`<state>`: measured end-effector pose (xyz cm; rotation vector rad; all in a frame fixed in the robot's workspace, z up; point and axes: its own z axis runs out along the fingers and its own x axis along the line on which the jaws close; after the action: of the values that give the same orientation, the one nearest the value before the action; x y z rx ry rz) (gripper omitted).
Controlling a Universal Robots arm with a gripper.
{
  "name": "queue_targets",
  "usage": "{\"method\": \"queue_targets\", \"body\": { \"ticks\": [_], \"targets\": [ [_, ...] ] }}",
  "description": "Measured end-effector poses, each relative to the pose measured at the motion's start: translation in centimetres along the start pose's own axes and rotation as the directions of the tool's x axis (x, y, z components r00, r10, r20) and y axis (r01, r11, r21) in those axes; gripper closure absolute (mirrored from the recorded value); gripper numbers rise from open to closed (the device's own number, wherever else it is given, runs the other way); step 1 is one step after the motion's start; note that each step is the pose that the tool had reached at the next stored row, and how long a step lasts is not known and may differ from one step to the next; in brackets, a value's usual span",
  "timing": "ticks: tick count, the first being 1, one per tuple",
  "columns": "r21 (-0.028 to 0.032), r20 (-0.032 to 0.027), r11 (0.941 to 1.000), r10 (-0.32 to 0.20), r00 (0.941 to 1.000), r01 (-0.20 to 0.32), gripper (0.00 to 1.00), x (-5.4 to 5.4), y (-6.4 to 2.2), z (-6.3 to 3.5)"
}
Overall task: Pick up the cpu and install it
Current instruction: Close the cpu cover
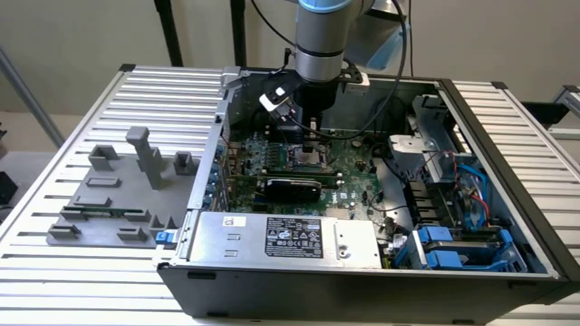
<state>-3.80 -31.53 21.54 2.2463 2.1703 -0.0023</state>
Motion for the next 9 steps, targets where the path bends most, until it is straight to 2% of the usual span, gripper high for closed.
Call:
{"method": "queue_targets", "body": {
  "ticks": [6,9],
  "targets": [
    [0.0,0.0,1.0,0.0,1.0,0.0,0.89,0.0,0.0,0.0],
    [0.0001,-0.0004,1.0,0.0,1.0,0.0,0.89,-0.01,0.01,-0.37]
  ]
}}
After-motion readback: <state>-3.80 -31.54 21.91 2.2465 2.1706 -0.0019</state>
